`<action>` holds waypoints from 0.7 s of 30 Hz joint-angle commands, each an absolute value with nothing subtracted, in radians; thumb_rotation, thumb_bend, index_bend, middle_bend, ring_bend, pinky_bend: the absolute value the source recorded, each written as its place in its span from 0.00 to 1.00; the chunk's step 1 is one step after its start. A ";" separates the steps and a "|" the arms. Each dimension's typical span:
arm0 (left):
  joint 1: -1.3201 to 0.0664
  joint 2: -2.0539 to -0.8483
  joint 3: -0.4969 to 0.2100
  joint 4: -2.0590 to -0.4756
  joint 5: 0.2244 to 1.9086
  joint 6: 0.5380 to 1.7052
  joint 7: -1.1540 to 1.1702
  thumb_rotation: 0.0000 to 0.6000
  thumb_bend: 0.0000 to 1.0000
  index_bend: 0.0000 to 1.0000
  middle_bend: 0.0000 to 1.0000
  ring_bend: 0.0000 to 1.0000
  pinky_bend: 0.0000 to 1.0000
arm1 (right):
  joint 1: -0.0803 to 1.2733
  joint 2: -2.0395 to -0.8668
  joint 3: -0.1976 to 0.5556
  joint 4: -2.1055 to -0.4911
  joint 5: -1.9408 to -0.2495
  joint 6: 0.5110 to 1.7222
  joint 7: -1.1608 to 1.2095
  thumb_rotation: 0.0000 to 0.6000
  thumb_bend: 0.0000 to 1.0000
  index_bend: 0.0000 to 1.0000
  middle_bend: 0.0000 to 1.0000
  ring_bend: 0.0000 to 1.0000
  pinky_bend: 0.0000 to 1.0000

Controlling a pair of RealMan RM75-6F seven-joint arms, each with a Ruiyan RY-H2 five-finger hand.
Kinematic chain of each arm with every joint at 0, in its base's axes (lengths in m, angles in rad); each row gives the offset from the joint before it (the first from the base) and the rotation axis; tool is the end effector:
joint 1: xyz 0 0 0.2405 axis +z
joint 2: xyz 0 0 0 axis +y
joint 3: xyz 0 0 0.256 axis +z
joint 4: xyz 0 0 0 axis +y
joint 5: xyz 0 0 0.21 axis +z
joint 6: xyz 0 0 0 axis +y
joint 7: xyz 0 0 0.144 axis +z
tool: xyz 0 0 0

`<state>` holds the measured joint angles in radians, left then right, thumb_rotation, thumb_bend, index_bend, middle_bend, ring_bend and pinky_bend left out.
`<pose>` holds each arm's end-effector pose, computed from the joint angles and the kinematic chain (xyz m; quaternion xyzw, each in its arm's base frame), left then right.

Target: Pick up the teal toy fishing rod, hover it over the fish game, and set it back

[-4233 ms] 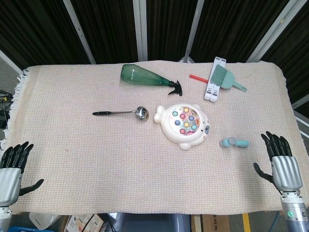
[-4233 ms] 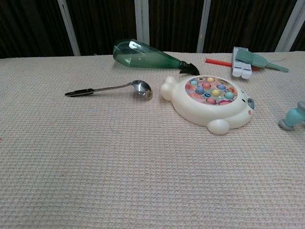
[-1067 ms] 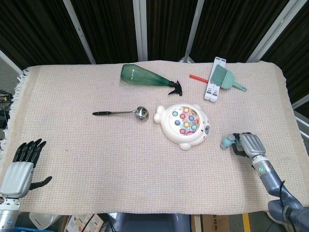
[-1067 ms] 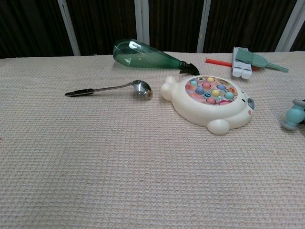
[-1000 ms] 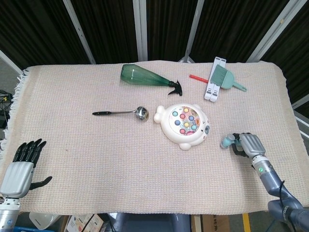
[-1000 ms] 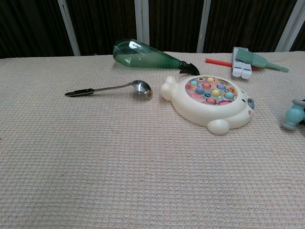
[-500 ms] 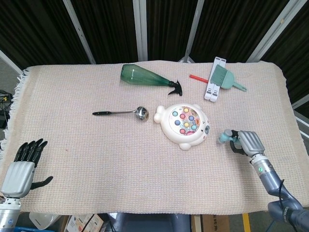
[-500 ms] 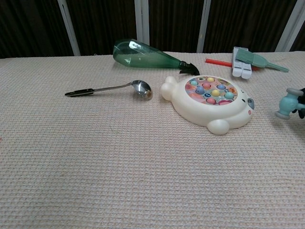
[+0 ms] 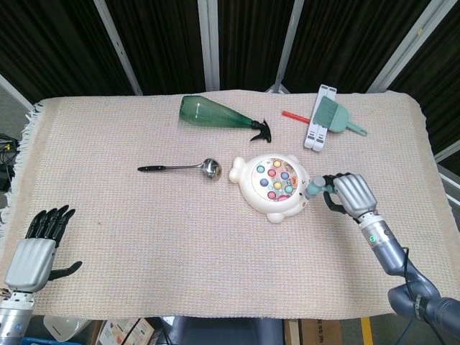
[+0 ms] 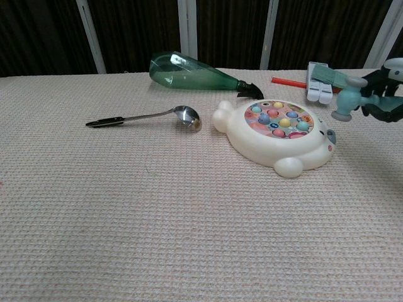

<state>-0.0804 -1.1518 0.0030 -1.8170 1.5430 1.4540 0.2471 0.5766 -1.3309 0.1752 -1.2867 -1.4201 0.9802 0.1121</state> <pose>-0.2646 0.1641 0.1215 -0.6323 -0.3956 -0.3709 0.5532 -0.2488 -0.3576 0.0831 0.7050 -0.3737 0.3841 0.4646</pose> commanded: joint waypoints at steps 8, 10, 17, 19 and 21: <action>-0.081 -1.152 0.004 -1.802 1.526 1.445 0.232 1.00 0.11 0.00 0.00 0.00 0.00 | 0.671 -1.407 0.201 -1.278 -1.386 0.933 -0.080 1.00 1.00 1.00 0.79 0.72 0.67; -0.081 -1.153 0.004 -1.799 1.523 1.445 0.229 1.00 0.11 0.00 0.00 0.00 0.00 | 0.676 -1.418 0.198 -1.268 -1.382 0.932 -0.095 1.00 1.00 1.00 0.79 0.72 0.67; -0.084 -1.155 0.005 -1.795 1.521 1.440 0.226 1.00 0.11 0.00 0.00 0.00 0.00 | 0.683 -1.442 0.184 -1.245 -1.366 0.925 -0.134 1.00 1.00 1.00 0.80 0.72 0.67; -0.084 -1.156 0.005 -1.794 1.520 1.441 0.226 1.00 0.11 0.00 0.00 0.00 0.00 | 0.686 -1.446 0.180 -1.238 -1.362 0.920 -0.144 1.00 1.00 1.00 0.80 0.72 0.67; -0.084 -1.156 0.005 -1.794 1.519 1.442 0.225 1.00 0.11 0.00 0.00 0.00 0.00 | 0.687 -1.448 0.177 -1.236 -1.359 0.918 -0.150 1.00 1.00 1.00 0.80 0.72 0.67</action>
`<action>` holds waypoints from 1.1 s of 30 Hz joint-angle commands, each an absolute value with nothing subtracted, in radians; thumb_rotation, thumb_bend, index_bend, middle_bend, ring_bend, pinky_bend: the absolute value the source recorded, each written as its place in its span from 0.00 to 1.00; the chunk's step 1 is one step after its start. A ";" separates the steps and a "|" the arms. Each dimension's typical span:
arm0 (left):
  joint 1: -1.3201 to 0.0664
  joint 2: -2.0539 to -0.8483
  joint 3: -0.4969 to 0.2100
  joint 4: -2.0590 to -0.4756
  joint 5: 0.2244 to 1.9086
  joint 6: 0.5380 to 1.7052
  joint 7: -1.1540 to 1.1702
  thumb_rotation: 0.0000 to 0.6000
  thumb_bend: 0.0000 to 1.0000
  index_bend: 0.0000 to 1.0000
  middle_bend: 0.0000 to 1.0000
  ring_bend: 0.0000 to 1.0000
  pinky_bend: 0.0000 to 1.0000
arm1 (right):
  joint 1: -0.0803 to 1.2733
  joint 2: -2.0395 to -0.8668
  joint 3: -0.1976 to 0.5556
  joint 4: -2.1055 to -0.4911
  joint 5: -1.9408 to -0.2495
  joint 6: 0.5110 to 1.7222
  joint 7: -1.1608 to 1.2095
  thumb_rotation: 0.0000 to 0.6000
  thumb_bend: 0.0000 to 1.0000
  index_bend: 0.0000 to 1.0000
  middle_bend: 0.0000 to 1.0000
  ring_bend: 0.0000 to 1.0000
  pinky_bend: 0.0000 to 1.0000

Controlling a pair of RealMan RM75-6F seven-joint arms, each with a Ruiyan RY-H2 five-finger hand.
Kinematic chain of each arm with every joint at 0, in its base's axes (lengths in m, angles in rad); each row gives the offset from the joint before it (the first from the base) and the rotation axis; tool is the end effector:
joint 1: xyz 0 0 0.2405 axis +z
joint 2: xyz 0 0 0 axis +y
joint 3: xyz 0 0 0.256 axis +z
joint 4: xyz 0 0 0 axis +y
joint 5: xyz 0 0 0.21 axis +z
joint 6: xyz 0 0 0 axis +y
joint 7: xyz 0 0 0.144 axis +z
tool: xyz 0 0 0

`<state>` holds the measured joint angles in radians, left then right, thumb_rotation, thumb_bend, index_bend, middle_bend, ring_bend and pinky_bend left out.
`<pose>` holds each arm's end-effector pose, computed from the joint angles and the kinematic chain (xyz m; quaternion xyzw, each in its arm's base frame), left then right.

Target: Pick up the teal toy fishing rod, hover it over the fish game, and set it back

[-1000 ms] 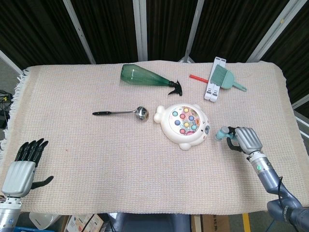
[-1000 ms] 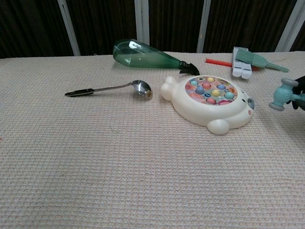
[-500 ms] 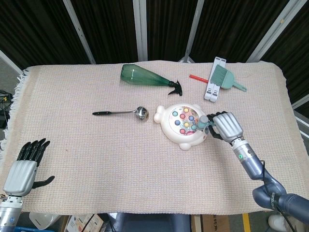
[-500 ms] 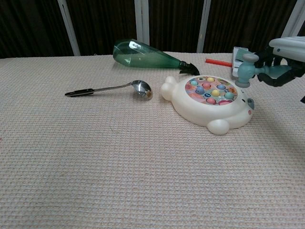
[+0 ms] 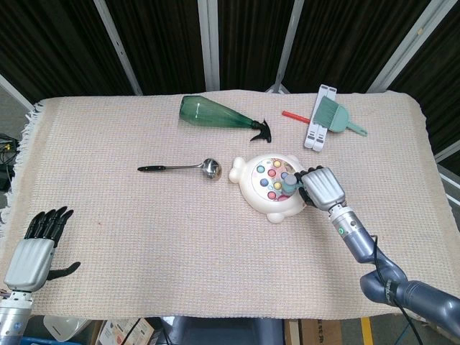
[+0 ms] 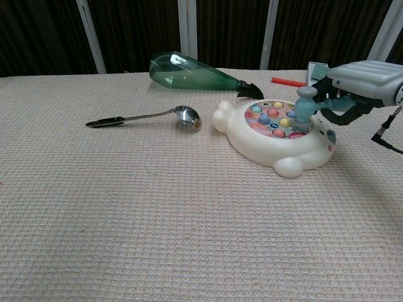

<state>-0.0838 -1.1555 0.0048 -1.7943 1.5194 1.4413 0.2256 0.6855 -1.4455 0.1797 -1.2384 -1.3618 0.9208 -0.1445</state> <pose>-0.2724 0.1649 0.1202 -0.6293 -0.4058 -0.3628 0.5547 -0.2117 -0.3787 0.0407 0.7572 -0.2975 0.3411 0.4711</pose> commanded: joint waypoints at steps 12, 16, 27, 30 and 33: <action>-0.083 -1.156 0.006 -1.788 1.523 1.448 0.215 1.00 0.11 0.00 0.00 0.00 0.00 | 0.690 -1.413 0.181 -1.293 -1.357 0.946 -0.172 1.00 1.00 1.00 0.80 0.72 0.67; -0.082 -1.157 0.007 -1.784 1.527 1.451 0.210 1.00 0.11 0.00 0.00 0.00 0.00 | 0.701 -1.397 0.191 -1.322 -1.352 0.946 -0.192 1.00 1.00 1.00 0.80 0.72 0.67; -0.086 -1.159 0.007 -1.779 1.517 1.441 0.207 1.00 0.11 0.00 0.00 0.00 0.00 | 0.753 -1.434 0.198 -1.305 -1.290 0.877 -0.267 1.00 1.00 1.00 0.80 0.72 0.67; -0.087 -1.159 0.006 -1.778 1.513 1.439 0.206 1.00 0.11 0.00 0.00 0.00 0.00 | 0.764 -1.451 0.196 -1.287 -1.276 0.864 -0.282 1.00 1.00 1.00 0.80 0.72 0.67; -0.088 -1.160 0.006 -1.777 1.510 1.435 0.206 1.00 0.11 0.00 0.00 0.00 0.00 | 0.771 -1.464 0.194 -1.270 -1.261 0.854 -0.295 1.00 1.00 1.00 0.80 0.72 0.67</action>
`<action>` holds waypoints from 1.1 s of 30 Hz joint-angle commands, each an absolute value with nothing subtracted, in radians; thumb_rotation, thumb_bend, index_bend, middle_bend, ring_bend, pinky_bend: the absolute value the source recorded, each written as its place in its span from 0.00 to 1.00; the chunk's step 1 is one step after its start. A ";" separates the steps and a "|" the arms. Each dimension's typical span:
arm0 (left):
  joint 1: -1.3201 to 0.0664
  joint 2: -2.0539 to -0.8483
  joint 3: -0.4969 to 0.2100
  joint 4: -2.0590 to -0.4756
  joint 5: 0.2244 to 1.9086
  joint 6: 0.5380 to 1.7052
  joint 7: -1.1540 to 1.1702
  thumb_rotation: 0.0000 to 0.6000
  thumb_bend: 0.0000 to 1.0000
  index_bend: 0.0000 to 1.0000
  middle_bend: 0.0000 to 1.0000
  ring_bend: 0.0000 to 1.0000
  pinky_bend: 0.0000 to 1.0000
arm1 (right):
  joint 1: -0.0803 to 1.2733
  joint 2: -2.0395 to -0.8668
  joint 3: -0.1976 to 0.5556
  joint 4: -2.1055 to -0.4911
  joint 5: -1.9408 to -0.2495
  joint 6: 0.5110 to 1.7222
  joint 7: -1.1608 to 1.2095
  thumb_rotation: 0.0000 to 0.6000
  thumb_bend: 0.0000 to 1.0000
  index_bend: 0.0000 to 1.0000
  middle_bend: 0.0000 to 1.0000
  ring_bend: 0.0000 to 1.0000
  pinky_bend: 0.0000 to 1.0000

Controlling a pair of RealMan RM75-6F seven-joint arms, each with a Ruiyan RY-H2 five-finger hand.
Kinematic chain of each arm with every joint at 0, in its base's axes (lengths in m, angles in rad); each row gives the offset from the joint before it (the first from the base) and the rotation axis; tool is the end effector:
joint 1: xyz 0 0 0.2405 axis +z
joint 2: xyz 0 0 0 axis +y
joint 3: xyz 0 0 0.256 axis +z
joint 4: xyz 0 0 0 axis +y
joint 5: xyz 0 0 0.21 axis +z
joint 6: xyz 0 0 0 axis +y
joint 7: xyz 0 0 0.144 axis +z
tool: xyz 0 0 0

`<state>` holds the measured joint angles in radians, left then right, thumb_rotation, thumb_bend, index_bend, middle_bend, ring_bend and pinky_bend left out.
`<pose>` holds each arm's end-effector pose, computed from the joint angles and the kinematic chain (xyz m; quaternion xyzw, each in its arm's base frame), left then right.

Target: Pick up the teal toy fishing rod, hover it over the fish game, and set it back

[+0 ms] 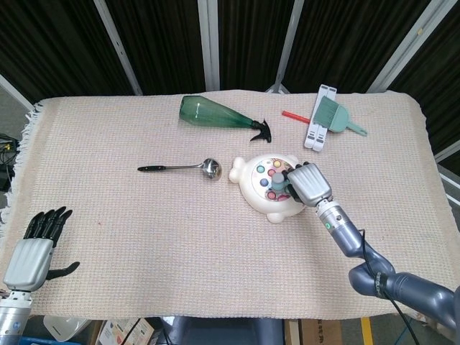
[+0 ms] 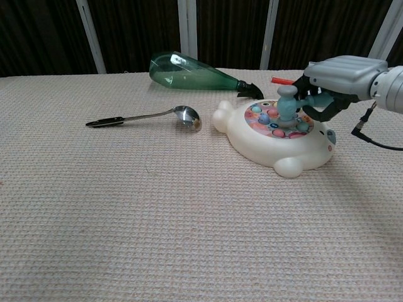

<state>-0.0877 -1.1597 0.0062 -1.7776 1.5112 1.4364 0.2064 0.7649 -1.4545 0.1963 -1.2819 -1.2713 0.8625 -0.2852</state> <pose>-0.2764 0.1659 0.1192 -0.6275 -0.4107 -0.3619 0.5537 -0.1800 -0.3910 0.0295 0.7778 -0.2724 0.3223 0.4658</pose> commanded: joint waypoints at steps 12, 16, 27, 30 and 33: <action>-0.089 -1.160 0.005 -1.778 1.508 1.438 0.207 1.00 0.11 0.00 0.00 0.00 0.00 | 0.756 -1.422 0.195 -1.324 -1.269 0.907 -0.290 1.00 1.00 1.00 0.80 0.72 0.67; -0.088 -1.158 0.005 -1.783 1.511 1.442 0.209 1.00 0.11 0.00 0.00 0.00 0.00 | 0.734 -1.371 0.197 -1.375 -1.282 0.945 -0.272 1.00 1.00 1.00 0.80 0.72 0.67; -0.071 -1.147 0.015 -1.801 1.523 1.468 0.225 1.00 0.11 0.00 0.00 0.00 0.00 | 0.642 -1.308 0.132 -1.307 -1.343 0.994 -0.086 1.00 1.00 1.00 0.80 0.72 0.67; -0.067 -1.146 0.018 -1.808 1.529 1.476 0.233 1.00 0.11 0.00 0.00 0.00 0.00 | 0.622 -1.327 0.111 -1.238 -1.370 1.005 -0.013 1.00 1.00 1.00 0.80 0.72 0.67; -0.060 -1.144 0.021 -1.818 1.534 1.486 0.244 1.00 0.11 0.00 0.00 0.00 0.00 | 0.601 -1.362 0.081 -1.149 -1.399 1.013 0.060 1.00 1.00 1.00 0.80 0.72 0.67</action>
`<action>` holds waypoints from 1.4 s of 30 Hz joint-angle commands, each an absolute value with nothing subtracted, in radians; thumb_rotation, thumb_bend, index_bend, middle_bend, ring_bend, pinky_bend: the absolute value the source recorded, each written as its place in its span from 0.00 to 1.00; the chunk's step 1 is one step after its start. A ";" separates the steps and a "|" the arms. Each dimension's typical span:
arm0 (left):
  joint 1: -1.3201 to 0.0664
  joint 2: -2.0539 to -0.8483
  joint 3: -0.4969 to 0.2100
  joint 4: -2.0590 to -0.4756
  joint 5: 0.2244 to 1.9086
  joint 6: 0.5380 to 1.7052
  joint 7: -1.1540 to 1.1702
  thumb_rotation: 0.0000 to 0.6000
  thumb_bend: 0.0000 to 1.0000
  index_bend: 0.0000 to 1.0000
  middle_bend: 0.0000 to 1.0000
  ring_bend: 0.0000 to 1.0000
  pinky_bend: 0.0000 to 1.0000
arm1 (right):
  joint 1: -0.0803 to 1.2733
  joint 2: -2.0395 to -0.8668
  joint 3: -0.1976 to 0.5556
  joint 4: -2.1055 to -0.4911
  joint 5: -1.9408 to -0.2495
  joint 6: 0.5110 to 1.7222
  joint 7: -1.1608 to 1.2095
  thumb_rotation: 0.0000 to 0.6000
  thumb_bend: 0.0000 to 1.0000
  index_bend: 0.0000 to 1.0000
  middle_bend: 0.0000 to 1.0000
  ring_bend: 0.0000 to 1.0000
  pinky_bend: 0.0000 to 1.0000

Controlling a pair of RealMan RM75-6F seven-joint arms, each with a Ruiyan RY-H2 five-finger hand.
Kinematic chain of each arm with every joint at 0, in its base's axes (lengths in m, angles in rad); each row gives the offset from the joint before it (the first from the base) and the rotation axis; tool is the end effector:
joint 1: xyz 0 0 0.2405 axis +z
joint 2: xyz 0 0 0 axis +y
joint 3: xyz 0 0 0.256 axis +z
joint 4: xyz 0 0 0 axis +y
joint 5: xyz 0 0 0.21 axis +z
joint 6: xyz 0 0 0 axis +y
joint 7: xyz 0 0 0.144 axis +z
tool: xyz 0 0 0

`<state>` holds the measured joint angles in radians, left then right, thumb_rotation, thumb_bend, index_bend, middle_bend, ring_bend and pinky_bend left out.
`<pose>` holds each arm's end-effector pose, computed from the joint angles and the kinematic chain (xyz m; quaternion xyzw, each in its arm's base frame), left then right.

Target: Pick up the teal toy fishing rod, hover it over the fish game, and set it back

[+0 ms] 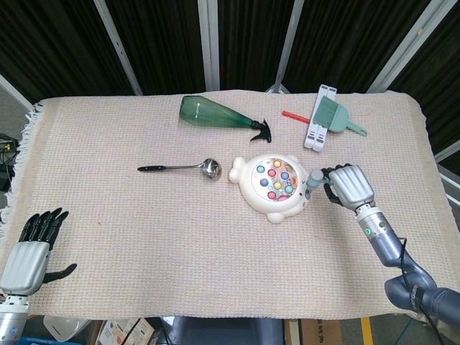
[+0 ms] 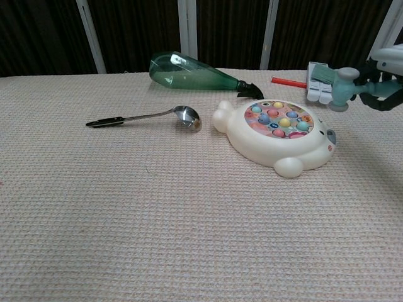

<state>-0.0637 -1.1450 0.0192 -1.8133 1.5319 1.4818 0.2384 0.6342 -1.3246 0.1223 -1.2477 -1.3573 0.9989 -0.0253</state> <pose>-0.2709 0.1567 0.1257 -0.6224 -0.4018 -0.3649 0.5639 -0.2505 -0.3702 0.0901 0.7287 -0.3140 0.3412 0.5039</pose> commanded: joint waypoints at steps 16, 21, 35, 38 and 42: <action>-0.055 -1.138 0.023 -1.849 1.539 1.490 0.280 1.00 0.11 0.00 0.00 0.00 0.00 | 0.563 -1.492 0.023 -0.862 -1.440 0.962 0.272 1.00 0.98 0.86 0.73 0.58 0.56; -0.056 -1.138 0.020 -1.849 1.536 1.489 0.281 1.00 0.11 0.00 0.00 0.00 0.00 | 0.562 -1.497 0.022 -0.851 -1.437 0.944 0.283 1.00 0.88 0.78 0.66 0.53 0.51; -0.057 -1.142 0.019 -1.843 1.535 1.483 0.273 1.00 0.11 0.00 0.00 0.00 0.00 | 0.562 -1.467 0.042 -0.904 -1.394 0.875 0.250 1.00 0.55 0.56 0.53 0.39 0.39; -0.059 -1.143 0.018 -1.842 1.534 1.480 0.272 1.00 0.11 0.00 0.00 0.00 0.00 | 0.564 -1.457 0.049 -0.921 -1.376 0.854 0.237 1.00 0.51 0.52 0.51 0.37 0.37; -0.060 -1.143 0.018 -1.841 1.533 1.476 0.270 1.00 0.11 0.00 0.00 0.00 0.00 | 0.568 -1.441 0.057 -0.946 -1.357 0.828 0.213 1.00 0.48 0.49 0.50 0.36 0.35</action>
